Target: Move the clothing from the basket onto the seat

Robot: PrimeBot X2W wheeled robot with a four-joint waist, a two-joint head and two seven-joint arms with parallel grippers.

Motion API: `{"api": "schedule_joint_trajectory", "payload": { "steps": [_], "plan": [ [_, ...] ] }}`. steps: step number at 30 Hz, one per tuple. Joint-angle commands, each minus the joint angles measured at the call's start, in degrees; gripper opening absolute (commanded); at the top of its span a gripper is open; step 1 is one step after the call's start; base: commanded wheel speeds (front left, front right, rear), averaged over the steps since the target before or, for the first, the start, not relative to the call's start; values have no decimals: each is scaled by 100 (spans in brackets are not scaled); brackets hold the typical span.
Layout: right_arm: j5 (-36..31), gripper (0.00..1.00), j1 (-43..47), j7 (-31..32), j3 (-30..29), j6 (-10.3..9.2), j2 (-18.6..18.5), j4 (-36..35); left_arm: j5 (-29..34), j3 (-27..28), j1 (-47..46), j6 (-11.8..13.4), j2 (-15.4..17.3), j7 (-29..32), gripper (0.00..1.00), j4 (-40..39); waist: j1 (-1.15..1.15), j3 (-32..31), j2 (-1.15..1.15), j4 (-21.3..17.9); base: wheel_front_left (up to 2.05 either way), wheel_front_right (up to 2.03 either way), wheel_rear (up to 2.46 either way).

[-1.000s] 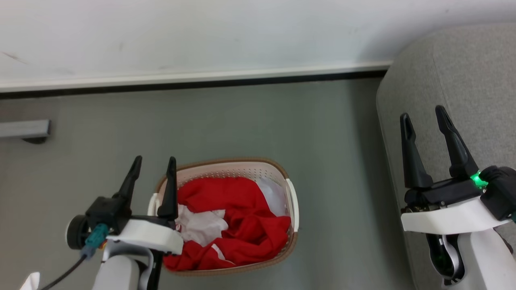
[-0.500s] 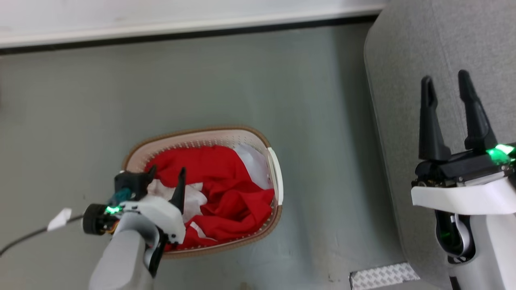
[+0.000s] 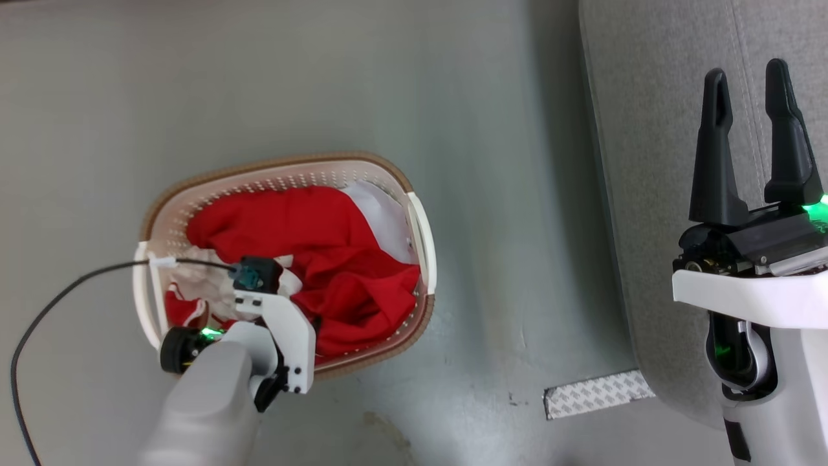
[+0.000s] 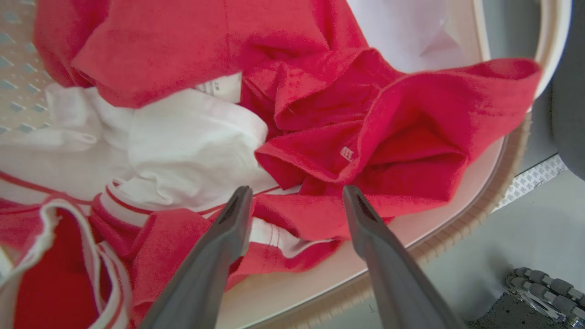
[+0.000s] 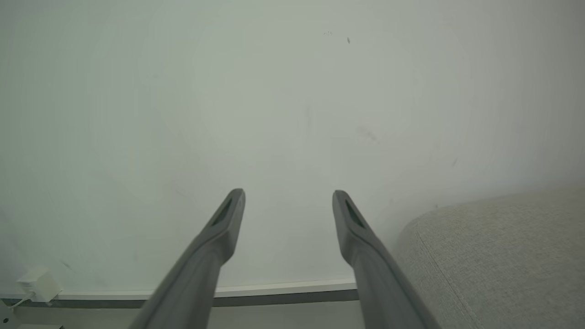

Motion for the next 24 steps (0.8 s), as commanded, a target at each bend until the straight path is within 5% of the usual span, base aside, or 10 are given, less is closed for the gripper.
{"api": "schedule_joint_trajectory", "payload": {
  "steps": [1,10,21,22,23,24],
  "plan": [
    [53,100,-57,4,-12,-10,21,-50,-111,-67,-103,-8,60,132,100,44,-1,113,0,-68,0,0,0],
    [54,100,-210,4,2,-11,44,-193,-513,-834,-527,2,563,966,100,265,-1,580,0,-282,0,0,0],
    [115,100,-254,4,17,-10,50,-273,-1098,-1489,-658,0,778,1935,100,280,-1,854,0,-450,0,0,0],
    [106,100,-259,4,18,-11,51,-279,-1151,-1531,-668,0,805,1963,95,274,-1,866,0,-454,0,0,0],
    [96,100,-263,4,19,-10,51,-281,-1197,-1576,-668,0,820,1998,60,272,-1,874,0,-457,0,0,0],
    [88,100,-266,4,21,-10,51,-281,-1244,-1621,-671,0,829,2021,36,267,-1,879,0,-459,0,0,0]
  ]
}}
